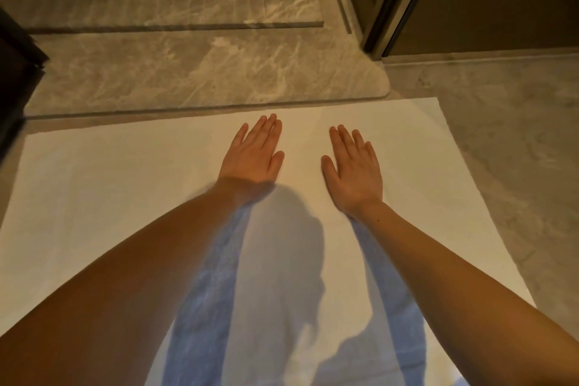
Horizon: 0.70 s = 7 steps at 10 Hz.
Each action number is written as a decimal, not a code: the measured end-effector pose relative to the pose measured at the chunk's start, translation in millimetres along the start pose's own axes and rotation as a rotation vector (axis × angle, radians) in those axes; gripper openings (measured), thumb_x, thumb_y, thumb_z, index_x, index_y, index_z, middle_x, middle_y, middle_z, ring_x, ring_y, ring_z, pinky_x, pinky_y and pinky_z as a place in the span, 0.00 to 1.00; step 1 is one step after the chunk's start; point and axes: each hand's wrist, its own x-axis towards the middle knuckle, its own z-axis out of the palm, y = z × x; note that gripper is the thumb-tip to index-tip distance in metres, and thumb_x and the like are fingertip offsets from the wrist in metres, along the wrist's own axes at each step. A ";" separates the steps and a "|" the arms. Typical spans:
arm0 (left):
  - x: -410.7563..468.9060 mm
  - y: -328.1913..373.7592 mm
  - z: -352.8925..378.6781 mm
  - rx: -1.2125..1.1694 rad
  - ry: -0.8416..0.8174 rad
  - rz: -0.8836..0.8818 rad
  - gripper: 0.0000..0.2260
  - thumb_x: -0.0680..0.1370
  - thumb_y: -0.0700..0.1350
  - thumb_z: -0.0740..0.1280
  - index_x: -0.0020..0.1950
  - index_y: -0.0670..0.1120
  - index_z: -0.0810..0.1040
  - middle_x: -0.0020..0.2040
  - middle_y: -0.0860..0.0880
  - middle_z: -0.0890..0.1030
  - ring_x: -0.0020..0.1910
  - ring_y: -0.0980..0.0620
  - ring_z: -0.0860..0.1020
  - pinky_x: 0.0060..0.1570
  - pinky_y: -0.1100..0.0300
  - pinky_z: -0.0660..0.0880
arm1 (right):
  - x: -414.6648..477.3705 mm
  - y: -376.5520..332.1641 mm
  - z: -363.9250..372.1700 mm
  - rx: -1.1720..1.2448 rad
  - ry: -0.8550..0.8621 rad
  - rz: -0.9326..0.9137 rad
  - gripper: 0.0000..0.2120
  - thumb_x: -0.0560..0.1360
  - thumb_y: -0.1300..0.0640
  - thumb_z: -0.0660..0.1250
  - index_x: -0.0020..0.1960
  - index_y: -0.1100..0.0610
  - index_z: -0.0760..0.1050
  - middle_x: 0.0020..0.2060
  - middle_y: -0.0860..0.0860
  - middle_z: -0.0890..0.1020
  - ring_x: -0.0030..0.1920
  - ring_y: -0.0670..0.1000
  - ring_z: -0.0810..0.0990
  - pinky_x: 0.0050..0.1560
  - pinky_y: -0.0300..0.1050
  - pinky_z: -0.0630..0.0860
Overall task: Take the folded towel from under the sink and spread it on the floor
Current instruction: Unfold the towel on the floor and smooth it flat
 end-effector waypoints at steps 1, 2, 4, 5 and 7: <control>-1.1 -0.5 0.9 -0.007 0.012 0.001 0.28 0.82 0.53 0.44 0.81 0.46 0.49 0.81 0.50 0.49 0.79 0.54 0.46 0.77 0.52 0.41 | -1.9 -0.3 -1.0 -0.024 -0.004 -0.010 0.29 0.82 0.43 0.44 0.80 0.49 0.46 0.79 0.47 0.50 0.79 0.50 0.45 0.78 0.50 0.42; 1.5 -0.1 0.7 -0.002 0.003 0.009 0.29 0.81 0.54 0.43 0.81 0.46 0.49 0.81 0.50 0.49 0.79 0.54 0.46 0.77 0.52 0.42 | -3.7 -0.2 -1.4 -0.030 -0.004 0.010 0.28 0.82 0.44 0.44 0.80 0.50 0.46 0.79 0.47 0.50 0.79 0.50 0.45 0.78 0.50 0.43; 0.4 -2.4 2.3 0.013 0.010 0.015 0.29 0.81 0.54 0.43 0.81 0.45 0.49 0.81 0.49 0.50 0.79 0.53 0.47 0.77 0.52 0.42 | -7.6 -4.8 -0.3 -0.032 0.003 0.017 0.28 0.82 0.44 0.44 0.80 0.50 0.46 0.79 0.47 0.51 0.79 0.51 0.45 0.78 0.50 0.43; 1.1 -2.1 1.7 0.011 0.016 0.021 0.28 0.82 0.54 0.45 0.80 0.45 0.49 0.81 0.48 0.50 0.79 0.52 0.48 0.77 0.52 0.42 | -6.4 -3.8 -1.2 -0.034 -0.004 0.019 0.28 0.82 0.44 0.44 0.80 0.50 0.46 0.79 0.47 0.51 0.79 0.51 0.45 0.78 0.51 0.43; 0.7 -1.1 0.6 0.001 0.020 0.025 0.28 0.82 0.54 0.45 0.80 0.44 0.50 0.81 0.47 0.51 0.79 0.51 0.48 0.77 0.51 0.43 | -2.9 -3.8 -0.6 -0.037 -0.008 0.002 0.28 0.82 0.44 0.46 0.80 0.50 0.46 0.80 0.48 0.51 0.79 0.51 0.45 0.78 0.51 0.43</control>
